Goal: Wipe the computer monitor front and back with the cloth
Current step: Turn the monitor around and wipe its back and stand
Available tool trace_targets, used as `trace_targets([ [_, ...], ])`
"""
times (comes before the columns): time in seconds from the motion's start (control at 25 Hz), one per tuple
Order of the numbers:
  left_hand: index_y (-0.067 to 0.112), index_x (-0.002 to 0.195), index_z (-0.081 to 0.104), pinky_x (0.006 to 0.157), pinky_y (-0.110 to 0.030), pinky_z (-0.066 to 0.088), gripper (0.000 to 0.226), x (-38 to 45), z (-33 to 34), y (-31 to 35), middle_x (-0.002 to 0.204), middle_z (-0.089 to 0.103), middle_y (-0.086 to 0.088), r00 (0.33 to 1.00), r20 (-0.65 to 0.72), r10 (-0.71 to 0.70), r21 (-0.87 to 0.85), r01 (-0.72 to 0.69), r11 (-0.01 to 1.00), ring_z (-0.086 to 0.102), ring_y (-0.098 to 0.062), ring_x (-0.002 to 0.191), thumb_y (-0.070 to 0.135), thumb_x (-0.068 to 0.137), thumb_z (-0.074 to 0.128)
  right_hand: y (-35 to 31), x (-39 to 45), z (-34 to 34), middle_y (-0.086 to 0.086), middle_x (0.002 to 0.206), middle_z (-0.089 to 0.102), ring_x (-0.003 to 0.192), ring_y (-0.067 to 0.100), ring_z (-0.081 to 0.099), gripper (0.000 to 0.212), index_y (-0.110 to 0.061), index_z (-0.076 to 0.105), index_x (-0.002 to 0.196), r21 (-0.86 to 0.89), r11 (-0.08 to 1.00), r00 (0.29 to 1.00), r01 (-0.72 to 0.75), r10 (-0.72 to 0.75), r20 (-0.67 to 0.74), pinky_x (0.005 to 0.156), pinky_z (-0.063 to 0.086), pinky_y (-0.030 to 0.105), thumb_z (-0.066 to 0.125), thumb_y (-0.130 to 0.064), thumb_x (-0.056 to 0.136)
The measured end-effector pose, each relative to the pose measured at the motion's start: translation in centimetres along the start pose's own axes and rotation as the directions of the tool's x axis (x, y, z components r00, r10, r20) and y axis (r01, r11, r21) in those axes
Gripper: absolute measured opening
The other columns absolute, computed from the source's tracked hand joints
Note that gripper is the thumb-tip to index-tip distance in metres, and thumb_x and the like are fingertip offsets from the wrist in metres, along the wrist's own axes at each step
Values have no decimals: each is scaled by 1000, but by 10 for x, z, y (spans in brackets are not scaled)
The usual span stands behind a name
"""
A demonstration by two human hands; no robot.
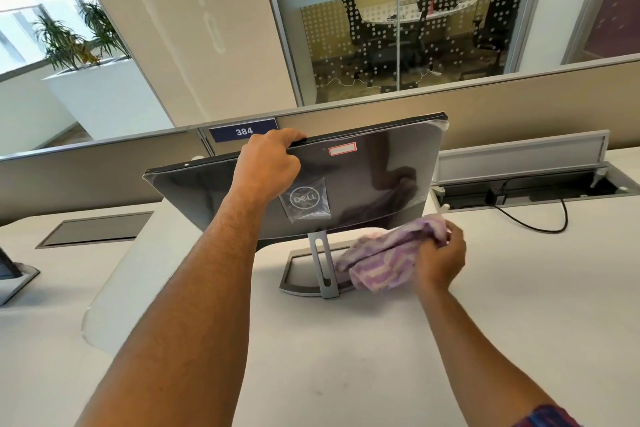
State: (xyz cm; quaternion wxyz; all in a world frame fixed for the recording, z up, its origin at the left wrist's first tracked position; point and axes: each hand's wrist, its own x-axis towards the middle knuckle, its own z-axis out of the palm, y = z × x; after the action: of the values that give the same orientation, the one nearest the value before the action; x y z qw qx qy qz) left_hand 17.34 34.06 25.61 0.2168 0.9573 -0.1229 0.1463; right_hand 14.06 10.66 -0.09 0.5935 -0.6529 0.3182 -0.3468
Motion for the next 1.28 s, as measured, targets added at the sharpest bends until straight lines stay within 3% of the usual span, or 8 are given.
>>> trace_targets([
  [0.12, 28, 132, 63, 85, -40, 59, 52, -1, 0, 2, 113, 72, 1, 1000, -13, -1, 13, 1, 1000, 65, -20, 96, 6, 86, 53, -12, 11, 15, 5, 114, 66, 97, 23, 61, 31, -10, 62, 122, 9, 999, 995, -31, 30, 92, 86, 45, 25, 62, -4, 92],
  [0.32, 27, 132, 62, 85, -40, 60, 49, -3, 1, 3, 113, 72, 0, 1000, -15, 5, 17, -5, 1000, 65, -21, 97, 6, 89, 53, -10, -6, 31, 13, 94, 63, 82, 29, 59, 8, -5, 59, 98, -25, 996, 980, -86, 89, 178, 76, 49, 34, 63, -12, 95],
  [0.52, 28, 132, 62, 83, -34, 58, 48, -2, 0, 3, 113, 71, 1, 1000, -14, 1, 19, 0, 1000, 63, -18, 95, 6, 91, 54, -3, -24, 42, 10, 87, 66, 80, 30, 62, 6, -7, 64, 91, -28, 991, 961, -134, 137, 241, 72, 44, 27, 64, -13, 94],
  [0.88, 26, 134, 61, 84, -35, 57, 51, -7, -3, 5, 119, 69, -1, 1000, -17, -3, -3, 3, 1000, 58, -17, 98, 2, 91, 50, -13, -55, 70, 3, 97, 74, 80, 15, 64, 21, -10, 75, 105, -76, 986, 919, -151, 168, 357, 72, 47, 15, 57, -6, 96],
  [0.96, 26, 134, 61, 82, -32, 55, 52, -9, -3, 7, 118, 69, -1, 1000, -22, -4, -1, 4, 1000, 57, -17, 96, 0, 90, 49, -16, -66, 73, -1, 94, 75, 84, 13, 69, 21, -13, 76, 102, -92, 992, 882, -87, 120, 456, 76, 52, 13, 57, -6, 96],
  [1.16, 25, 134, 62, 83, -33, 57, 54, -11, -4, 9, 118, 69, -2, 999, -35, -7, -15, 7, 1000, 57, -17, 95, -1, 89, 47, -7, -83, 89, 3, 107, 76, 104, 21, 68, 19, -15, 75, 113, -227, 914, 713, 335, -88, 695, 105, 50, 32, 66, -17, 95],
  [1.24, 24, 134, 62, 84, -34, 56, 53, -10, -3, 9, 120, 69, -3, 999, -36, -13, -24, 12, 1000, 56, -17, 97, 0, 90, 48, -9, -82, 86, 1, 111, 75, 106, 22, 68, 24, -18, 73, 118, -254, 880, 669, 402, -92, 737, 108, 49, 35, 66, -18, 96],
  [1.28, 24, 135, 61, 84, -34, 55, 52, -10, -3, 8, 120, 69, -3, 999, -35, -14, -26, 13, 1000, 55, -17, 98, 0, 90, 48, -15, -78, 79, 1, 111, 74, 104, 20, 67, 24, -17, 72, 119, -244, 883, 650, 400, -86, 755, 106, 49, 29, 64, -16, 97],
])
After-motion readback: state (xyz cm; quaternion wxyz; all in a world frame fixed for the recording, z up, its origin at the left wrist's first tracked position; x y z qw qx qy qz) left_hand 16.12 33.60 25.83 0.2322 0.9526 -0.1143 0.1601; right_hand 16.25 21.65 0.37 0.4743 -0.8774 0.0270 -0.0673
